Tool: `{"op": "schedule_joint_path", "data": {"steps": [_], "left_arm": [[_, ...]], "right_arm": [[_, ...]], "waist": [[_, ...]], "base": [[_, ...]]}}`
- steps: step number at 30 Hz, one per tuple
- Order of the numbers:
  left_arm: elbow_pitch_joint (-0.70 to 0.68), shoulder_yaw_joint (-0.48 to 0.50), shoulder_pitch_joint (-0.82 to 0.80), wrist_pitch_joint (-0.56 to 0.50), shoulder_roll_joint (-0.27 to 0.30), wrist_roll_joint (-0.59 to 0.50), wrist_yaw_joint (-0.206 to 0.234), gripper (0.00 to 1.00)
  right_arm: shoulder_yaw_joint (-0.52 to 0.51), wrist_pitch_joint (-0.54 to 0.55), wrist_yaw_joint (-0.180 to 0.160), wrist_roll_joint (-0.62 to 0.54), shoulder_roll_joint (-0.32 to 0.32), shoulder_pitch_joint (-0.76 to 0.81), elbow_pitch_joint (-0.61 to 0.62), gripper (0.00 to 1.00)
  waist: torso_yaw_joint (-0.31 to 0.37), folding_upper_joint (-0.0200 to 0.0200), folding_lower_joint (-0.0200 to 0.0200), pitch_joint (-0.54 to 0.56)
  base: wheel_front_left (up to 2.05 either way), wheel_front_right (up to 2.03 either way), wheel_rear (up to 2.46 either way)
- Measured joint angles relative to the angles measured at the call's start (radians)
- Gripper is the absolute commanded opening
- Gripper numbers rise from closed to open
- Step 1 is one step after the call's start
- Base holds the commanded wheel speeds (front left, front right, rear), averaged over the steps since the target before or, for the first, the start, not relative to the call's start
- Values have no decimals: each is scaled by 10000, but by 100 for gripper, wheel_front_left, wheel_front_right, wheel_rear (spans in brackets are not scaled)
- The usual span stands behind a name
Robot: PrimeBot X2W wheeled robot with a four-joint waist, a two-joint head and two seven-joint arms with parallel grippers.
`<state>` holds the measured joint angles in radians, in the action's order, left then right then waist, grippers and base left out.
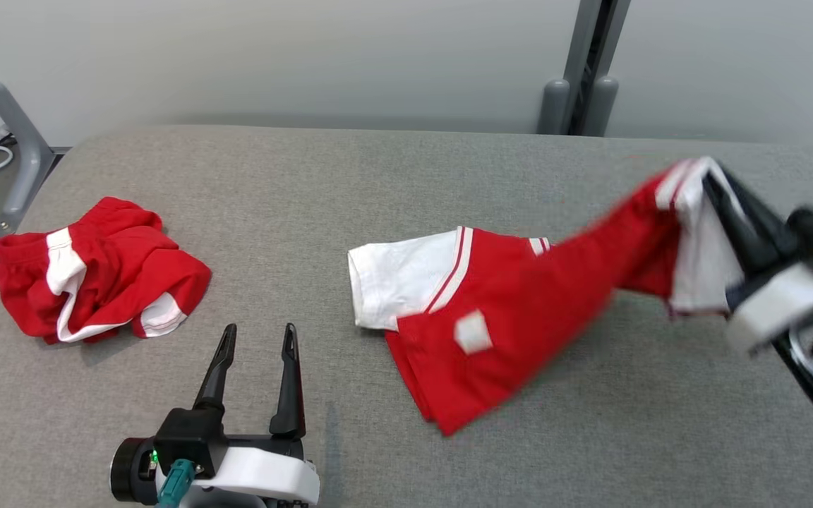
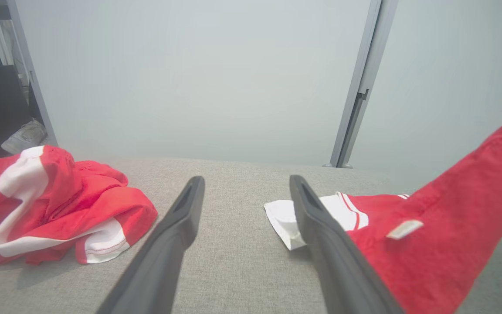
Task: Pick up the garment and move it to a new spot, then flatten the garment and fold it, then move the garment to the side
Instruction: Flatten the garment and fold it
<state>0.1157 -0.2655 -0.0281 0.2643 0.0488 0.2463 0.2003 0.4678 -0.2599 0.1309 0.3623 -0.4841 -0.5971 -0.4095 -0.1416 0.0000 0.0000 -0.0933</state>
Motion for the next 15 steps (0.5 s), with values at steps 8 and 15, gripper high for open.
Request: {"op": "schedule_joint_path", "data": {"steps": [8, 15], "left_arm": [[50, 79, -37, -2, 0, -88, -50, 100], [115, 128, -128, -2, -4, -173, -71, 100]], "right_arm": [[1555, -17, 0, -623, -742, 1886, -336, 0], [2554, -17, 0, 299, -662, 2534, -639, 100]], "waist": [[384, 0, 0, -173], [789, 0, 0, -55]], "base": [[0, 0, 0], [0, 0, 0]]}}
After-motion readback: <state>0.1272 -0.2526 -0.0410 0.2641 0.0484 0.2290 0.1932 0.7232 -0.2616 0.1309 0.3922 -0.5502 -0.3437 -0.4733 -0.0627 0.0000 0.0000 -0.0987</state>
